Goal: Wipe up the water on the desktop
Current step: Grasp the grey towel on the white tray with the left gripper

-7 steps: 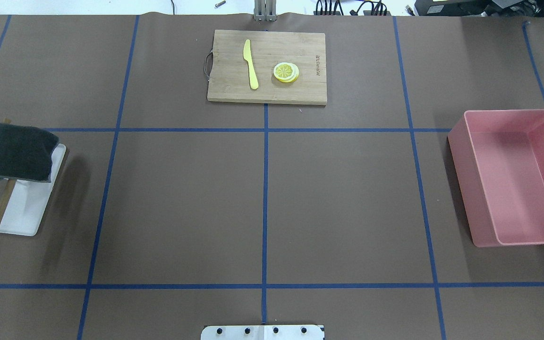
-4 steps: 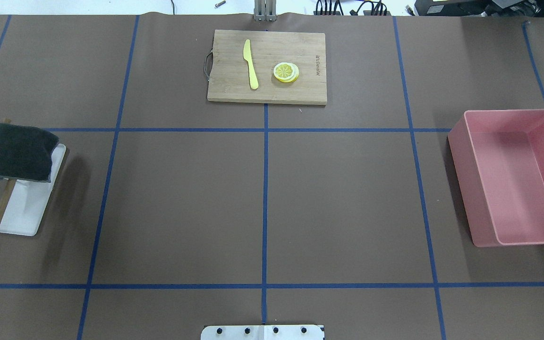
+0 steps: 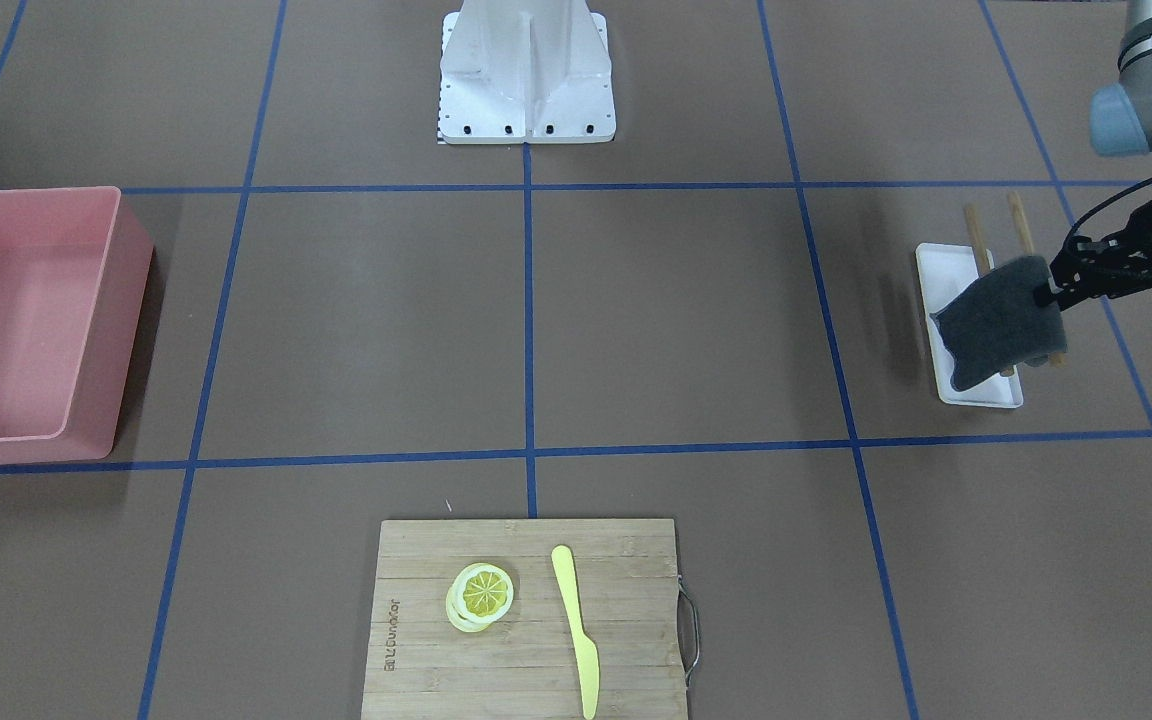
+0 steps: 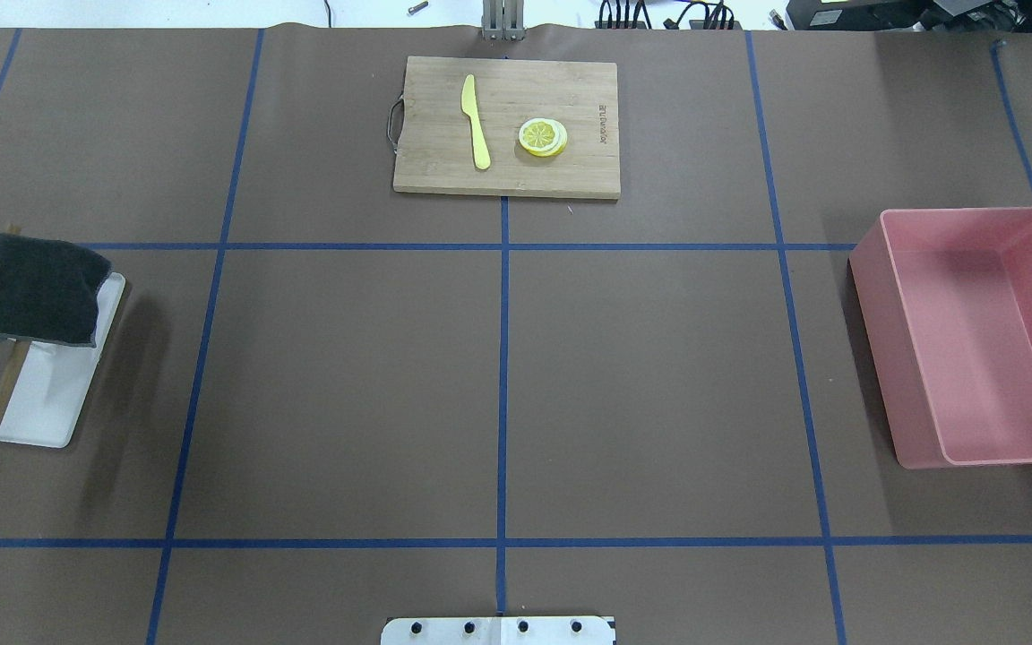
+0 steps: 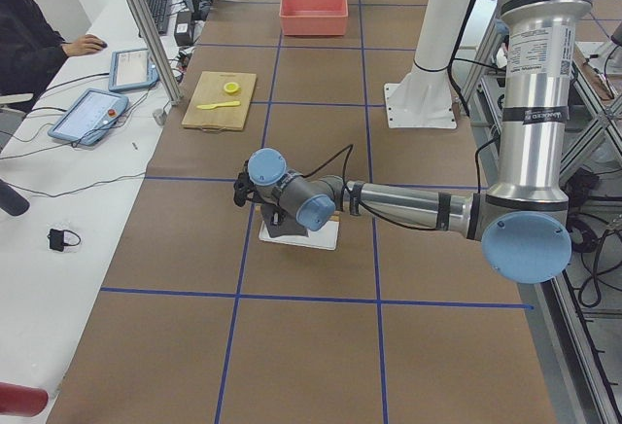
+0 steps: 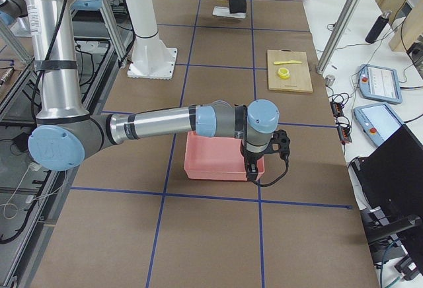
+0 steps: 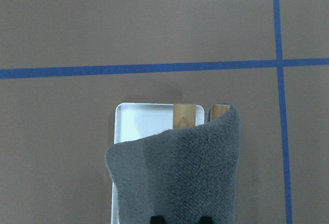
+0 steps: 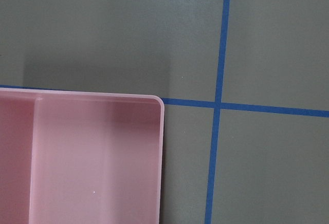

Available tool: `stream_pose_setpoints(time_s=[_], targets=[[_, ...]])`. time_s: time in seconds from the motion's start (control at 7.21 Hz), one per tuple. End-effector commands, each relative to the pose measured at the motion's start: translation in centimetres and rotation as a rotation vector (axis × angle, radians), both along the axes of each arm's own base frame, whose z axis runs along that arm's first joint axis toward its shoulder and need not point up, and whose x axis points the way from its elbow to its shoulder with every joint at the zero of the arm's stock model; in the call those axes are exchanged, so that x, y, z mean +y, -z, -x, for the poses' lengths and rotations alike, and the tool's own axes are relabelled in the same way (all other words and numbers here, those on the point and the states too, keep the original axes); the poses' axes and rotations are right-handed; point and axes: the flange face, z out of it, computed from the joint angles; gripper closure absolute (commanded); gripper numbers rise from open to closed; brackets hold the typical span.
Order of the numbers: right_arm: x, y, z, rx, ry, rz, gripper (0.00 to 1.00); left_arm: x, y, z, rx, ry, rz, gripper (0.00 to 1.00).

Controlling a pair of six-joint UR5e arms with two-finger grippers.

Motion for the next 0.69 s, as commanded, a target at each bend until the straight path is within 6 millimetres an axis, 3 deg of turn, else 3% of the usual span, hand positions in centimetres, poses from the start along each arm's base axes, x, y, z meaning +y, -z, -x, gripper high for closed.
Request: stream_pose_setpoints(time_s=[0.0, 0.42, 0.56], targets=[[0.0, -0.1, 0.1, 0.001, 0.001, 0.003, 0.0, 0.0, 0.2, 0.0, 0.002, 0.0, -0.002, 1.0], [-0.3, 0.0, 0.0, 0.001, 0.0, 0.0, 0.0, 0.5, 0.4, 0.7, 0.005, 0.007, -0.002, 1.0], [-0.3, 0.1, 0.0, 0.0, 0.0, -0.002, 0.0, 0.4, 1.0, 2.0, 0.023, 0.024, 0.004, 1.0]])
